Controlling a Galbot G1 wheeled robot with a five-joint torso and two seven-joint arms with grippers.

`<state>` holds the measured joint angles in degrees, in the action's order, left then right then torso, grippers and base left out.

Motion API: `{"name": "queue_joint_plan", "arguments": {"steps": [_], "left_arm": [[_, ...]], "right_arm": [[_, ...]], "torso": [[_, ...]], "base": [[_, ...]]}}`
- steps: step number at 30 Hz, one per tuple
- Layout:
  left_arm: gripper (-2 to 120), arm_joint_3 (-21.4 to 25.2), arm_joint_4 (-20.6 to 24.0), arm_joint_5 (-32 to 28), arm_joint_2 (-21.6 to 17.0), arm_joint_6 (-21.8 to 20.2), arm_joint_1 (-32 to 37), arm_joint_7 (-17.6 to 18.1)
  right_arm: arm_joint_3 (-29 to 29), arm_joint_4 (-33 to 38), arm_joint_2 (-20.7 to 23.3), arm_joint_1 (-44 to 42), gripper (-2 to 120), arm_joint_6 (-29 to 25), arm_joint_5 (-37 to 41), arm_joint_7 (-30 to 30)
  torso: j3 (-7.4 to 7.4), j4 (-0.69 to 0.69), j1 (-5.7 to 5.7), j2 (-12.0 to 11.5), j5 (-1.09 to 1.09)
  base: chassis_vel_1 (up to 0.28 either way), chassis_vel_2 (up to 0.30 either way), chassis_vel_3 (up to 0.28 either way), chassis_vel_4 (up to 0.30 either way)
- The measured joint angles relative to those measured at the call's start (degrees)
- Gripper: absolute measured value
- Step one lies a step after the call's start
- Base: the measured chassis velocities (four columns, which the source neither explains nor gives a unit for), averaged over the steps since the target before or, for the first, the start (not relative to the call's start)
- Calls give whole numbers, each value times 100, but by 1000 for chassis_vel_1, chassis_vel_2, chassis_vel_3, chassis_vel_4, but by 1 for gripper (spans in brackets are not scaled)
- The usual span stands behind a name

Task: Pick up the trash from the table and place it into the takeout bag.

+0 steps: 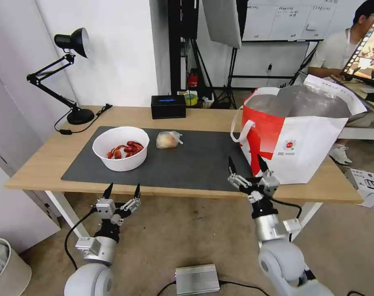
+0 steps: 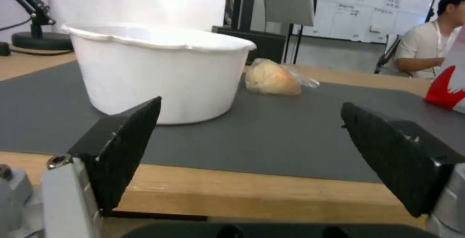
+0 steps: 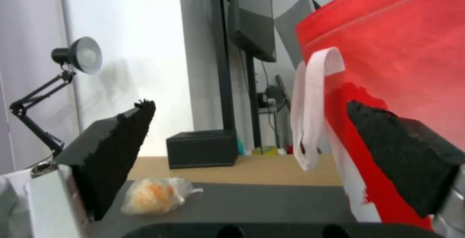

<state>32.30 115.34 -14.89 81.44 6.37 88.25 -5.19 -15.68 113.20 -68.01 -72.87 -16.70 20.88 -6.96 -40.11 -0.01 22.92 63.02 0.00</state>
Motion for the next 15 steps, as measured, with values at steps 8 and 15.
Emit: {"name": "queue_joint_plan", "arguments": {"steps": [8, 15], "left_arm": [[100, 27, -39, -5, -22, 18, 13, 0], [100, 50, -44, -11, -20, 24, 29, -1]], "right_arm": [[470, -560, 82, 1016, 100, 149, 217, -106], [874, -1183, 73, 1849, 100, 247, 380, -131]], "torso": [[0, 2, 0, 0, 0], [0, 1, 1, 0, -1]], "base": [[0, 0, 0, 0], [0, 0, 0, 0]]}}
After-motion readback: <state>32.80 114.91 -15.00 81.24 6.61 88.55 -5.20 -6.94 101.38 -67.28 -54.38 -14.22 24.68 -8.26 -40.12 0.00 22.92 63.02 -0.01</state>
